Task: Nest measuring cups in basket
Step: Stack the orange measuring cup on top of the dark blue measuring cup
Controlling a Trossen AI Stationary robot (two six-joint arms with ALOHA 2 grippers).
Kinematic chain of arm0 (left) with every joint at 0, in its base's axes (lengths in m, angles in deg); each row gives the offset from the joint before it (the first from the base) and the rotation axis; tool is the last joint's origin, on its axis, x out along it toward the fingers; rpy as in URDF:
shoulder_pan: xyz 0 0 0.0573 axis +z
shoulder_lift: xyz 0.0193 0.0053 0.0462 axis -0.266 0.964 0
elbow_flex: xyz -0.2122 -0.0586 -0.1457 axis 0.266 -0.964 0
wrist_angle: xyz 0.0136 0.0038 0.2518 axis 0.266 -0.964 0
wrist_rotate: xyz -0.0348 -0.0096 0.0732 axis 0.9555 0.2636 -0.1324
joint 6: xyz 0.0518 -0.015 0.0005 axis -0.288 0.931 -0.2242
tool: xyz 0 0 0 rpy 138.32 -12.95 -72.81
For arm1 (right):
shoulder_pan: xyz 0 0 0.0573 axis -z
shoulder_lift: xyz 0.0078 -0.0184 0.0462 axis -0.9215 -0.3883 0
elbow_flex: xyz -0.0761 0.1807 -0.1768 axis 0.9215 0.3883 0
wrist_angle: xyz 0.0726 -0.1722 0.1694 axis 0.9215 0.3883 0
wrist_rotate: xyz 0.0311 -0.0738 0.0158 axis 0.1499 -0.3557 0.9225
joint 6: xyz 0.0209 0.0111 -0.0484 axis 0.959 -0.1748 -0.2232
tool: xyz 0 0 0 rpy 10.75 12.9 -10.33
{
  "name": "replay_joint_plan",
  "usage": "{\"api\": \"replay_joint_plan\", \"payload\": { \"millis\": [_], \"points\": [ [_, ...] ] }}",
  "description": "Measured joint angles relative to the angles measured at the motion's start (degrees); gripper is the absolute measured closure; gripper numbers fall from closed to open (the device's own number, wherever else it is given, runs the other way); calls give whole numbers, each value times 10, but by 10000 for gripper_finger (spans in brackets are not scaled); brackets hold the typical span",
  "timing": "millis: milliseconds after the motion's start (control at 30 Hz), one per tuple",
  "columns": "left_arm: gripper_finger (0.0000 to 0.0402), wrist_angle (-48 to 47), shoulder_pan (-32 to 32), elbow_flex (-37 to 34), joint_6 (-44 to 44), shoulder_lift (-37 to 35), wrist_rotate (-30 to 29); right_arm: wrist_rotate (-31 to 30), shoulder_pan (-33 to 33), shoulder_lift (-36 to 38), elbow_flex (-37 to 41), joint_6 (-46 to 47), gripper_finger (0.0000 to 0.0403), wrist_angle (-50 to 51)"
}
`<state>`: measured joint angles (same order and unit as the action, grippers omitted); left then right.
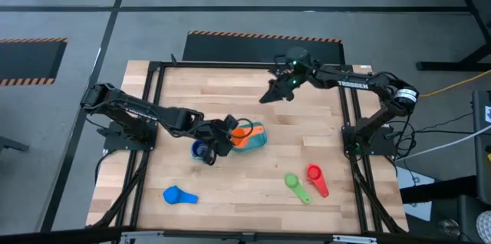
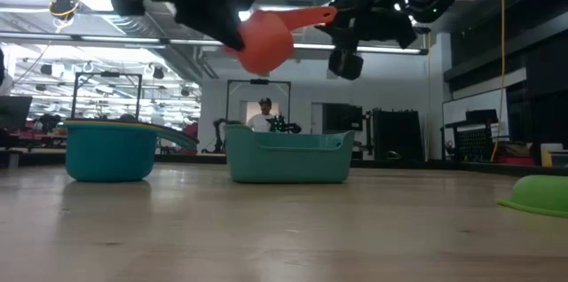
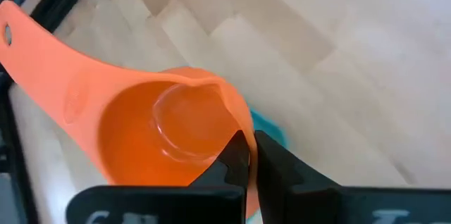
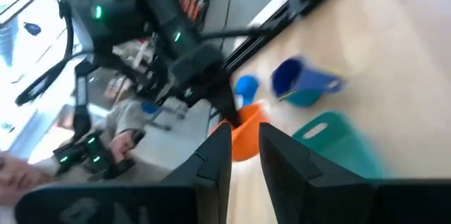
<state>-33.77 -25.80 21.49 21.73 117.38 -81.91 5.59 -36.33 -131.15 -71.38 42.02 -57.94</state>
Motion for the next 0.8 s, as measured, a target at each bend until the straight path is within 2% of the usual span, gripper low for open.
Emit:
{"api": "replay_joint_plan", "payload": {
  "millis": [200, 333, 433, 533, 800],
  "points": [
    [399, -33, -35, 0, 106, -3, -33, -41, 69, 9, 0, -48, 325, 6],
    [399, -94, -55, 1, 222, -5, -50, -101, 92, 8, 0, -75, 325, 36],
    [399, -147, -70, 0, 312, -8, -49, -144, 95, 8, 0, -77, 325, 53],
    [399, -207, -82, 0, 380, -8, -48, -156, 88, 8, 0, -90, 325, 59],
    [399, -313, -102, 0, 468, -8, -47, -156, 48, 8, 0, -111, 325, 59]
  ]
}}
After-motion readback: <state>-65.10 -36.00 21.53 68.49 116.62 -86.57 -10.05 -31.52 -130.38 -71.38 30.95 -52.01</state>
